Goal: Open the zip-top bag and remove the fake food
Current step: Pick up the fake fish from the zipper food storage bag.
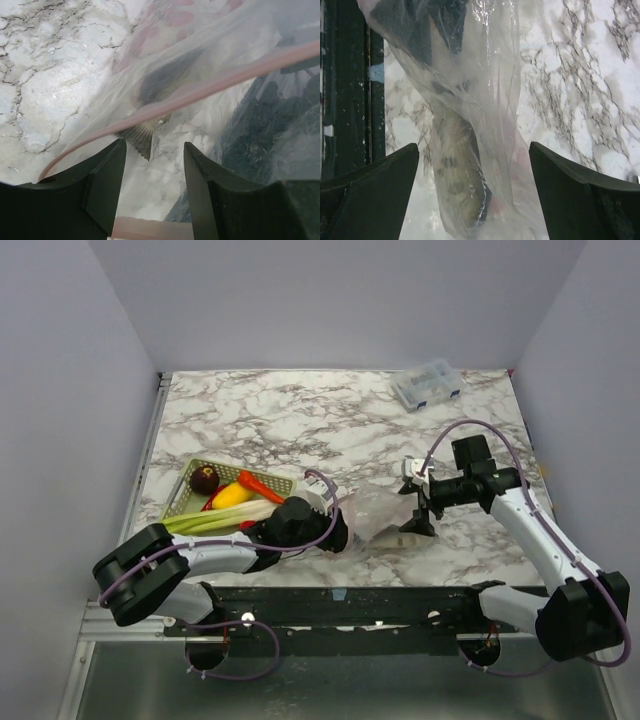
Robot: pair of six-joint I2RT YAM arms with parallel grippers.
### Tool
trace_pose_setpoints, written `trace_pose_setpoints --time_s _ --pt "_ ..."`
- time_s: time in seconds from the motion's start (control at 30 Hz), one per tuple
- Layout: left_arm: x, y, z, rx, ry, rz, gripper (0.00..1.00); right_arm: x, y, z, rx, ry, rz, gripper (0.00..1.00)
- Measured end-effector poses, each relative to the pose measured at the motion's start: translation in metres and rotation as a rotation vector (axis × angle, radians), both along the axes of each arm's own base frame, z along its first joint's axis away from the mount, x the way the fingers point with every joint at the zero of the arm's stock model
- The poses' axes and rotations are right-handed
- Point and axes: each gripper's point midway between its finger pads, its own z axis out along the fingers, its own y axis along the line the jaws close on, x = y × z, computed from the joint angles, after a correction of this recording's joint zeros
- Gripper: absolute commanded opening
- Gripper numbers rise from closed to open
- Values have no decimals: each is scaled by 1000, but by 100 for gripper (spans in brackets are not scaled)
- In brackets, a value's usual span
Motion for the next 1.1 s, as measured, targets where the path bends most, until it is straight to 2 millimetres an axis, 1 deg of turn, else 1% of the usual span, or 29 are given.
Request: trace_pose_setpoints --time_s 0.07,0.13,0.23,0.33,0.4,0.43,0.5,0.57,0.63,0.73,0.83,0.93,1.0,1.1 --pt "0 0 -2 2 1 1 51 -2 -7 3 -35 -34 -19 99" --pt "0 0 -4 6 5 1 51 -2 -12 13 -53 -92 -38 99" --pt "1 -1 -9 12 10 1 52 0 -17 37 -58 -175 -67 100" --pt "2 -2 -11 11 10 1 52 5 -16 65 -38 -240 -90 100" --pt "2 -3 -11 6 7 0 52 6 -15 79 -24 -267 -87 99" --pt "2 -3 -11 5 5 0 52 3 -14 81 -20 -267 -76 99" --pt "3 -4 -10 0 2 0 52 -5 -14 80 -19 -260 -37 99" --pt "3 -4 -9 -3 0 0 52 -21 -13 72 -20 -228 22 97" --pt "3 -5 -9 -4 -1 0 52 -39 -14 59 -24 -185 87 93" --pt "3 -4 -13 3 9 2 52 -63 -18 28 -52 -85 156 90" --pt "3 -5 -19 11 29 7 52 -78 -26 -7 -95 1 170 90" --pt "3 -7 -23 5 51 15 53 -80 -36 -40 -159 -4 138 91" --pt "3 -8 -25 0 65 21 55 -73 -43 -57 -201 -46 97 93" --pt "3 -9 -26 -10 85 30 56 -56 -47 -68 -235 -117 54 93"
